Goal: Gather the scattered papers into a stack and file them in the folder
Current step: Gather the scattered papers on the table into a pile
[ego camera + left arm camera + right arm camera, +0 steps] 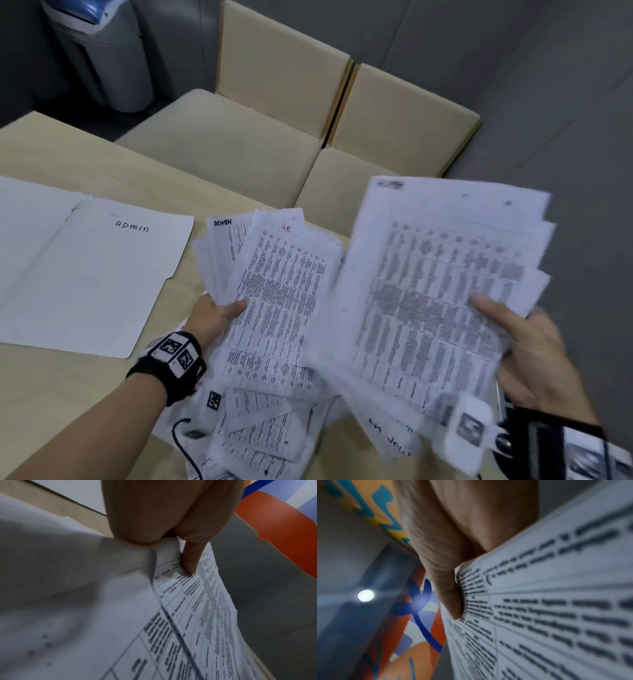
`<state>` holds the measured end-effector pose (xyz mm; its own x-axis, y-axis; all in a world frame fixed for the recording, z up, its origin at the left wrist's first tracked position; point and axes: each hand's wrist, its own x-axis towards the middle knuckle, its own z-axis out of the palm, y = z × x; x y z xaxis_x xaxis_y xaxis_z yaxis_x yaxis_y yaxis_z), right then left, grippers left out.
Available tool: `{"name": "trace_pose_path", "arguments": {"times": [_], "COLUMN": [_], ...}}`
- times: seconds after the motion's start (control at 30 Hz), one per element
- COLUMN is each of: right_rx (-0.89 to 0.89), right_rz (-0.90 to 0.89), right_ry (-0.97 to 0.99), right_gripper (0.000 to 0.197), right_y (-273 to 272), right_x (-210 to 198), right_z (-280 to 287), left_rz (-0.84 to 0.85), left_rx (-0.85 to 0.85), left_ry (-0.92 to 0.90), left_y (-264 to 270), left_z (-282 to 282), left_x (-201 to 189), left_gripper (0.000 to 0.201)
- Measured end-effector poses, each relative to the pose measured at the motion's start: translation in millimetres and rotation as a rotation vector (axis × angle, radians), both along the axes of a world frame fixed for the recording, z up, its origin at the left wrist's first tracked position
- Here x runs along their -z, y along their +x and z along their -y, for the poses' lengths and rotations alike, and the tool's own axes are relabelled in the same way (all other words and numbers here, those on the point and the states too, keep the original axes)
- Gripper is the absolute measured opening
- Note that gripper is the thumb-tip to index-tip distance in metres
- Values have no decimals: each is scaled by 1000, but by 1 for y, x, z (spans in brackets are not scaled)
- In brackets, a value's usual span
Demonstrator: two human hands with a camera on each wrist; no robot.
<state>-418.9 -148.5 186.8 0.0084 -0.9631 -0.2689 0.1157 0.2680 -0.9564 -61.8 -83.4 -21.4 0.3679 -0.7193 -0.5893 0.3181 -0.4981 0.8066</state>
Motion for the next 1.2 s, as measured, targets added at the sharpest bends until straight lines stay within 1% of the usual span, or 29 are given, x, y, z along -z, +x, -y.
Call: {"name": "trace_pose_path", "arguments": {"times": [0.07,0.13,0.17,0.2,0.23,0.27,0.3,0.33,0.37,0.43,0.47,0.5,0.53,0.57,0.6,0.67,0.73,0.8,0.87,0.9,0.93,0.97,1.0,1.03,1.07,1.1,1.13,1.17,1.2], "right_rx": [59,135,154,146,131,128,148,171,185,147,123,114,104,84,38,-97,-200,-185,-57,16,55,59,28,-16,-55,-96,-147,-195,-215], "right_rz": [-81,-247,-331,-369,-400,-425,-461,-480,-468,-439,-436,-431,-410,-357,-312,-283,-257,-195,-152,-139,-119,-91,-63,-31,-3,36,75,89,64], "right_ry": [39,106,179,280,389,452,475,481,476,418,391,360,331,302,274,215,171,112,66,77,120,186,251,309,346,368,368,358,352], "right_gripper": [46,34,36,50,72,87,91,82,65,28,18,15,17,20,23,30,38,49,68,82,100,121,136,139,129,107,78,53,44], "right_y": [13,27,30,33,38,42,44,47,51,58,60,61,62,63,66,75,86,89,78,69,58,50,43,40,40,41,46,53,58], "right_x": [35,88,119,147,169,185,199,204,207,204,198,197,192,189,185,177,165,150,143,143,143,145,145,143,138,134,130,125,123], "right_z": [7,5,0,-5,-11,-17,-20,-21,-21,-18,-15,-11,-7,-4,-3,-3,-1,3,9,13,15,16,16,14,11,8,5,1,-1], "left_rz": [-32,-53,-54,-49,-37,-6,23,34,54,112,128,130,118,100,88,57,57,68,-16,-77,-144,-210,-282,-343,-380,-386,-354,-308,-258], "left_rx": [2,17,30,45,67,104,167,242,311,376,382,371,320,276,251,254,287,283,244,238,243,253,279,311,334,366,379,385,378], "left_ry": [-31,-38,-20,13,74,150,224,277,311,323,308,268,195,101,42,20,15,-11,-68,-112,-166,-223,-273,-311,-336,-342,-319,-290,-247], "left_y": [-2,-2,-2,-2,-1,-1,1,2,2,-3,-5,-7,-8,-9,-10,-13,-20,-25,-23,-19,-13,-7,-2,2,5,5,3,1,-3], "left_z": [1,3,3,2,1,-1,-5,-8,-8,-6,-4,-1,2,3,5,10,15,19,21,22,22,21,20,19,19,19,19,20,20], "left_x": [-5,-6,-7,-5,-4,-4,-4,-5,-6,-17,-21,-29,-34,-40,-41,-29,-18,-14,-22,-32,-40,-48,-60,-67,-73,-76,-75,-72,-66], "left_gripper": [35,42,48,59,75,91,106,117,120,107,100,93,83,70,65,71,64,55,54,57,63,71,77,75,66,58,57,63,69]}}
